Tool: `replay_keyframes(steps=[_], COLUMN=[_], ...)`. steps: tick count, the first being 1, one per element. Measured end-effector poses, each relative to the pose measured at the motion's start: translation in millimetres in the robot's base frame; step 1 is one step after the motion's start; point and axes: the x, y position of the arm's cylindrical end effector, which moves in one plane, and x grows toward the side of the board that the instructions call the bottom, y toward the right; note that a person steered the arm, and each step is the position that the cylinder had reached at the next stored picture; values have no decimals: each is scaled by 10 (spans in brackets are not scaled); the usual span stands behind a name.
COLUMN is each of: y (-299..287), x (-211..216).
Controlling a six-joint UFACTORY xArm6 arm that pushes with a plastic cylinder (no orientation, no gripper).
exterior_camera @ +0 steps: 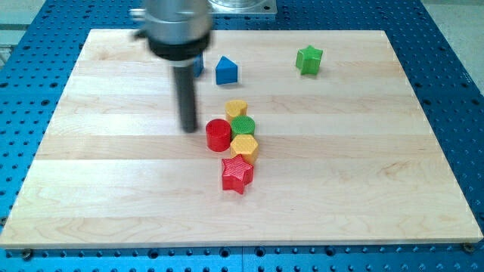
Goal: Push the red star into the red circle
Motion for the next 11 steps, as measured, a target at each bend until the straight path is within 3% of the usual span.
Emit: replay_keyframes(steps=[1, 2, 4, 7, 9, 10, 11], y=[-192, -4, 1410, 1420, 735, 564, 929], x=[1042, 1712, 1664, 1244, 966, 1116, 1492])
